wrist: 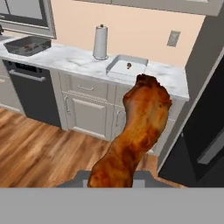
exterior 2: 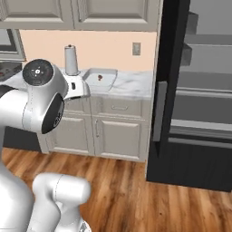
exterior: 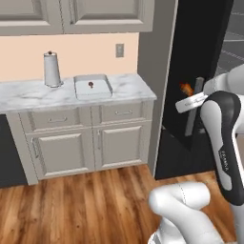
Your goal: Place one mushroom and one chicken drumstick in each tupperware on the nearby counter, to pack two identical lunches.
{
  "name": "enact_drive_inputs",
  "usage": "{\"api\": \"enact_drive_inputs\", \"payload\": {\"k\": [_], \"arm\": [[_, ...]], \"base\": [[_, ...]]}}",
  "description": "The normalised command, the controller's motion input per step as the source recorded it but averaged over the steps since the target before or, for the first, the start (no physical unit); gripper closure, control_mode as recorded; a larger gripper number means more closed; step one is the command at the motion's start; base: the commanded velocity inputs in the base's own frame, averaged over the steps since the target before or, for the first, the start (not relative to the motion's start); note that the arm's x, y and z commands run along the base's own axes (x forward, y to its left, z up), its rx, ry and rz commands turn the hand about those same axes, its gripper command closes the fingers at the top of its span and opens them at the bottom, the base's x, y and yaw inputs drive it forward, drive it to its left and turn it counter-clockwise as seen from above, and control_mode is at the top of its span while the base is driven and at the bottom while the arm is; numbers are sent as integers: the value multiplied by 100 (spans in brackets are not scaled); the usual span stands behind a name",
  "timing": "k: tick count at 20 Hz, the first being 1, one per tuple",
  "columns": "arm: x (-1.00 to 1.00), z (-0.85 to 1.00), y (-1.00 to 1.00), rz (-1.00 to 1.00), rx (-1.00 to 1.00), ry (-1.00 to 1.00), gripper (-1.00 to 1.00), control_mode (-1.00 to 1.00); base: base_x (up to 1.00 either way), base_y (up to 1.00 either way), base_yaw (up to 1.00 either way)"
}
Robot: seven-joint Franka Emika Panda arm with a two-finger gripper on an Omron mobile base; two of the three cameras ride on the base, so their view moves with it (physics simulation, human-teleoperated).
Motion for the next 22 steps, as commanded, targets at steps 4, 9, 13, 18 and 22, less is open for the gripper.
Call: {"api": "enact_drive_inputs", "payload": {"k": [4, 9, 13, 18, 22], "arm": [[0, 0, 0, 0, 0, 0, 100, 100], [0, 0, 0, 0, 0, 0, 100, 100], [0, 0, 0, 0, 0, 0, 100, 100], [0, 0, 0, 0, 0, 0, 100, 100], [0, 0, 0, 0, 0, 0, 100, 100]], "base": [[30, 100, -5], [65, 51, -4], [90, 69, 15], [100, 51, 17], [100, 16, 0]]}}
